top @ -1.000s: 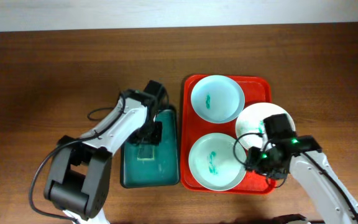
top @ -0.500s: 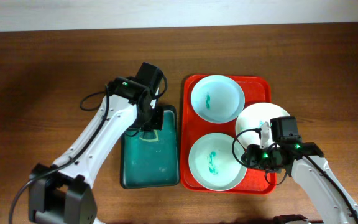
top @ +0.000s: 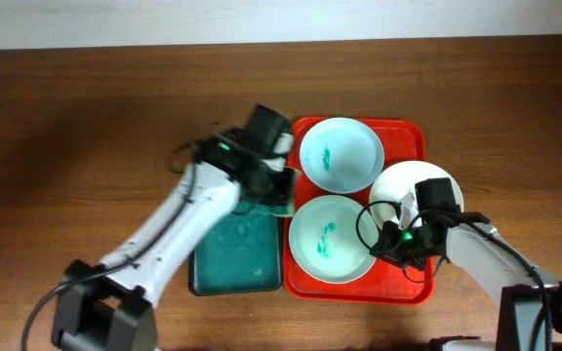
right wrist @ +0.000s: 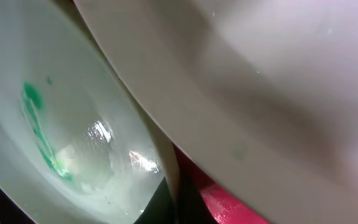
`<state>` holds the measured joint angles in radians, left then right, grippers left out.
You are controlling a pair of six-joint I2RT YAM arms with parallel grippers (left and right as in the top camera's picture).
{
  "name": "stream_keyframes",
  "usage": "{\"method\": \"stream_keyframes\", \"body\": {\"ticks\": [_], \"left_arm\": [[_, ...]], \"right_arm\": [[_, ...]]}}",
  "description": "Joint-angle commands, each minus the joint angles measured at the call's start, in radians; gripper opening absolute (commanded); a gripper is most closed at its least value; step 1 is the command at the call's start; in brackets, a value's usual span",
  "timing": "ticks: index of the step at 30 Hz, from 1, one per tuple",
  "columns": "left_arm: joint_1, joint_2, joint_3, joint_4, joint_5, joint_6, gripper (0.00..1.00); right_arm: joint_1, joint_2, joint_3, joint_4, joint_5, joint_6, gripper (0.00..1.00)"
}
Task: Clean dirty plates on tray and stack at the side
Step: 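Scrub the lower plate with the sponge in the left gripper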
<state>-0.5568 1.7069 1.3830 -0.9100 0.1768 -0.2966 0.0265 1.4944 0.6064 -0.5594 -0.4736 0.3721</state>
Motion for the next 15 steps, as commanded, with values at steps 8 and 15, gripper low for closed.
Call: {"method": "stream_keyframes", "body": {"ticks": [8,15], "left_arm": [[-0.226,0.259,-0.110,0.322,0.146,-0.122,0.00],[-0.185,0.372,-0.088,0.225,0.107,-0.122,0.00]], "right_arm": [[0.000,0.031,-0.023,-0.020,0.043,0.018,0.05],[0.000,0.031,-0.023,-0.031,0.043,0.018,0.05]]}}
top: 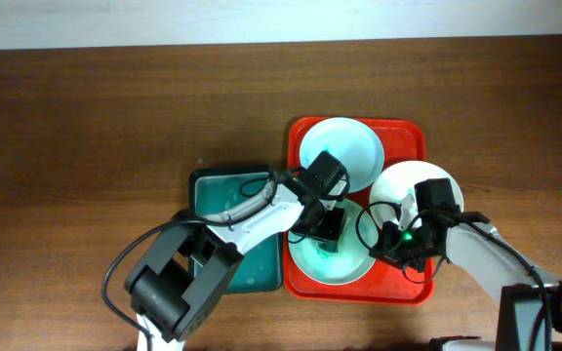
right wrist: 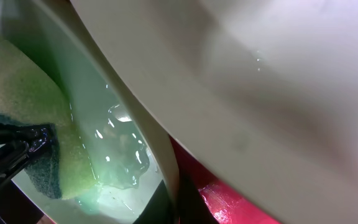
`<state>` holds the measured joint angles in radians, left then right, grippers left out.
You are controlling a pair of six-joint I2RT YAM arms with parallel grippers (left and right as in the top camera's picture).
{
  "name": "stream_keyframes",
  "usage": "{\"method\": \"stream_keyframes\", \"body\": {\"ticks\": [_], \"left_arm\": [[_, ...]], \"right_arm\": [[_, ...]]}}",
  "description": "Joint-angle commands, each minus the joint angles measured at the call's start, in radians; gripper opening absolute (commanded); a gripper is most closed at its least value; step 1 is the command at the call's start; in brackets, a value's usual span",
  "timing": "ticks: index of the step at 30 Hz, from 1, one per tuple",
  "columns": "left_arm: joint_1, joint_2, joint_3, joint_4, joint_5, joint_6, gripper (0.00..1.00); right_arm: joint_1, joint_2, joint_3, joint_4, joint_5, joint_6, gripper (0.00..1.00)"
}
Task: Clean dirty plates on tray and stack at the side
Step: 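Scrub the lower plate with the sponge in the left gripper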
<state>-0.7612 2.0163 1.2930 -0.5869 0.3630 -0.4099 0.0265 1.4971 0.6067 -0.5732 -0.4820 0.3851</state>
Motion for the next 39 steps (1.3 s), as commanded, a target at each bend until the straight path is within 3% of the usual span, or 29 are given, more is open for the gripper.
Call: {"method": "stream_keyframes", "body": {"ticks": [1,4,8,13,16,18,21,24,26,29,30,35,37,39], "left_arm": [[0.039,0.063,0.021,-0.160,-0.136,-0.009,0.00],[0.083,0.063,0.092,-0.282,-0.259,0.013,0.00],[0.083,0.063,0.095,-0.249,-0.263,0.060,0.00],[0.051,0.063,0.095,-0.067,0.066,0.060,0.00],[0.002,0.084,0.095,-0.018,0.090,0.060,0.00],[-0.025,0.127,0.095,-0.015,0.106,0.060,0.00],[-0.035,0.160,0.097,-0.042,0.248,0.060,0.00],[-0.007,0.153,0.116,-0.194,0.247,0.064,0.00],[0.016,0.153,0.116,-0.284,0.191,0.075,0.00],[0.024,0.153,0.116,-0.341,-0.016,0.074,0.00],[0.034,0.153,0.116,-0.379,-0.140,0.060,0.00],[0.057,0.108,0.116,-0.436,-0.457,-0.070,0.00],[0.066,0.059,0.116,-0.409,-0.502,-0.070,0.00],[0.063,0.060,0.113,-0.320,-0.431,-0.068,0.00]], "right_arm": [[0.000,0.028,-0.023,-0.017,0.052,0.004,0.05],[0.000,0.028,-0.023,-0.017,0.052,0.005,0.05],[0.000,0.028,-0.023,-0.021,0.069,0.005,0.05],[0.000,0.028,-0.023,-0.028,0.071,0.005,0.05],[0.000,0.028,-0.023,-0.034,0.071,0.005,0.05],[0.000,0.028,-0.023,-0.039,0.071,0.005,0.05],[0.000,0.028,-0.023,-0.040,0.071,0.005,0.05],[0.000,0.028,-0.023,-0.040,0.071,0.005,0.05],[0.000,0.028,-0.023,-0.040,0.071,0.005,0.05],[0.000,0.028,-0.023,-0.040,0.071,0.005,0.05],[0.000,0.028,-0.023,-0.040,0.071,0.005,0.05],[0.000,0.028,-0.023,-0.040,0.071,0.005,0.05],[0.000,0.028,-0.023,-0.040,0.071,0.005,0.05],[0.000,0.028,-0.023,-0.040,0.071,0.005,0.05]]}}
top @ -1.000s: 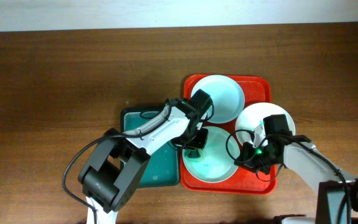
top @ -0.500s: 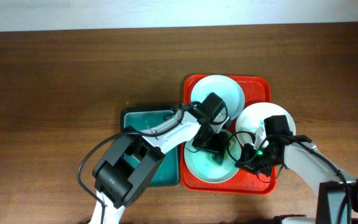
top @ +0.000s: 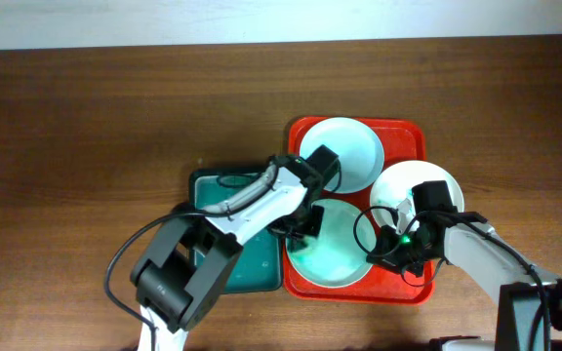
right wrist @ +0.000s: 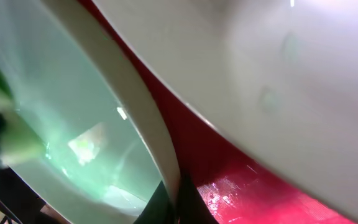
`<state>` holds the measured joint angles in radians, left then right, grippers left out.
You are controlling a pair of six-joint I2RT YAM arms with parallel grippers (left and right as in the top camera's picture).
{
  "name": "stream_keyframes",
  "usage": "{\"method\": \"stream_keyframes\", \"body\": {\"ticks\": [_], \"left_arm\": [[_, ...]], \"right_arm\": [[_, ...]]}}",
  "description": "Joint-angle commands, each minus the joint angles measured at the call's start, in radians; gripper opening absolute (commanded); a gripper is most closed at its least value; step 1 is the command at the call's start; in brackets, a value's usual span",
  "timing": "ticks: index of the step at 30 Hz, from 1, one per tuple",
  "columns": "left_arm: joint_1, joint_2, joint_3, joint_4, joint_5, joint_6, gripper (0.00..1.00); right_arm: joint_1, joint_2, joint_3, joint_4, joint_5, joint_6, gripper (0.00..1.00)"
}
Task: Clean dirty plates on tray and stack at the side
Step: 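Scrub the lower plate with the sponge in the left gripper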
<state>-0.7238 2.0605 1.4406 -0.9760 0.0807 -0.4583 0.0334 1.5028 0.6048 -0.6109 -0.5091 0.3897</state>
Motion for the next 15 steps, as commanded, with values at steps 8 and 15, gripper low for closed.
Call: {"method": "stream_keyframes", "body": {"ticks": [8,15], "left_arm": [[-0.113,0.019,-0.035,0.337,0.193,0.030,0.00],[-0.153,0.019,-0.035,0.217,0.196,0.071,0.00]], "right_arm": [[-0.007,0.022,-0.021,-0.002,0.098,0.000,0.05],[-0.007,0.022,-0.021,-0.005,0.098,0.000,0.05]]}}
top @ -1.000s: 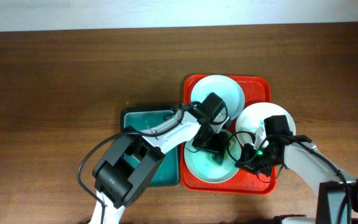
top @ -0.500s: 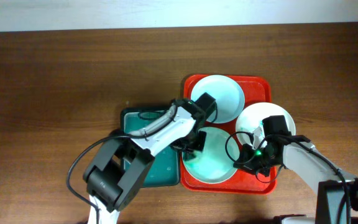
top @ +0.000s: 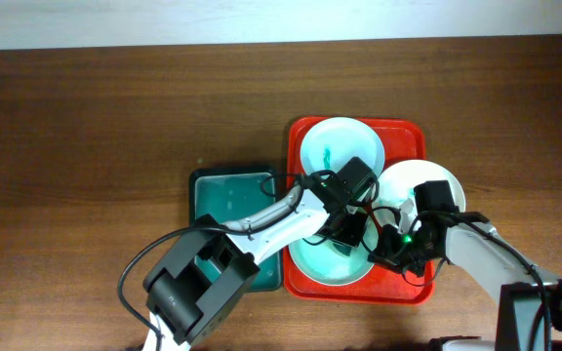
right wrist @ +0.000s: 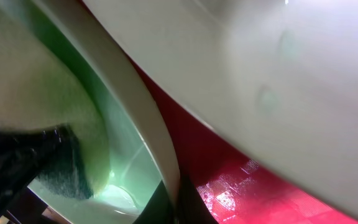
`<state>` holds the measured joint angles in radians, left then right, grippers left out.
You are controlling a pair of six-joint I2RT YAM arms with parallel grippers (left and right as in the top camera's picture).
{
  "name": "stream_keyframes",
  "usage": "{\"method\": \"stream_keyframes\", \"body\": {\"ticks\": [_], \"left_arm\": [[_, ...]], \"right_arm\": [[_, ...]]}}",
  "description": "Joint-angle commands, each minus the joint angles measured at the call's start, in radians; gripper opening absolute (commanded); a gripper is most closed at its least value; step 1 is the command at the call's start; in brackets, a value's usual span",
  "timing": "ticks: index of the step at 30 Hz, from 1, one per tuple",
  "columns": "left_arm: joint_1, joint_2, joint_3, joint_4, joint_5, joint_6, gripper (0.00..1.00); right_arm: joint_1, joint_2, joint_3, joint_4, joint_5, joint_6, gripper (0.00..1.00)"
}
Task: Clean dirty plates on tray and stack at the side
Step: 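Scrub the lower plate with the sponge in the left gripper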
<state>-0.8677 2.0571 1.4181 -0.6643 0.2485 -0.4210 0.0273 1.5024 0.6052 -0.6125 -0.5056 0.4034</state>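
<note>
A red tray [top: 413, 292] holds three pale plates. The near plate [top: 310, 261] is wet with a green film. My left gripper [top: 347, 232] is inside its right half, shut on a yellow-green sponge [right wrist: 73, 137] with a dark scrub side. My right gripper [top: 390, 255] is shut on that plate's right rim [right wrist: 148, 118], one finger on each side of it. The far plate [top: 349, 146] carries a green stain. The right plate [top: 403, 185] looks plain white and lies partly over the tray's edge.
A teal basin [top: 227, 210] with liquid sits on the wooden table just left of the tray, under my left arm. The white plate [right wrist: 278, 74] looms close above my right gripper. Red tray floor [right wrist: 241, 186] shows between the two plates.
My left gripper with the sponge has moved from the near plate's left part to its right part, close to my right gripper. The right gripper still holds the rim.
First my left gripper was at the tray's left edge by the basin, and the near plate had a green stain. Then the sponge was at the plate's middle, with green smeared about. Later it was at the left part, now at the right; the stain is a thin film.
</note>
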Motion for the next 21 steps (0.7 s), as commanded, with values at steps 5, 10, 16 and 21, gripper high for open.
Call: {"method": "stream_keyframes", "body": {"ticks": [5,10,16,21], "left_arm": [[-0.008,0.022,-0.013,-0.200,0.032,0.056,0.00],[0.066,0.022,0.026,-0.360,-0.295,0.047,0.00],[0.141,0.018,0.146,-0.411,-0.332,0.024,0.00],[0.158,-0.087,0.361,-0.574,-0.137,0.087,0.00]], "right_arm": [[-0.001,0.023,-0.022,-0.008,0.094,-0.013,0.05],[-0.001,0.023,-0.022,-0.015,0.095,-0.013,0.05],[-0.001,0.023,-0.022,-0.015,0.095,-0.013,0.05],[-0.001,0.023,-0.022,-0.016,0.094,-0.026,0.04]]}}
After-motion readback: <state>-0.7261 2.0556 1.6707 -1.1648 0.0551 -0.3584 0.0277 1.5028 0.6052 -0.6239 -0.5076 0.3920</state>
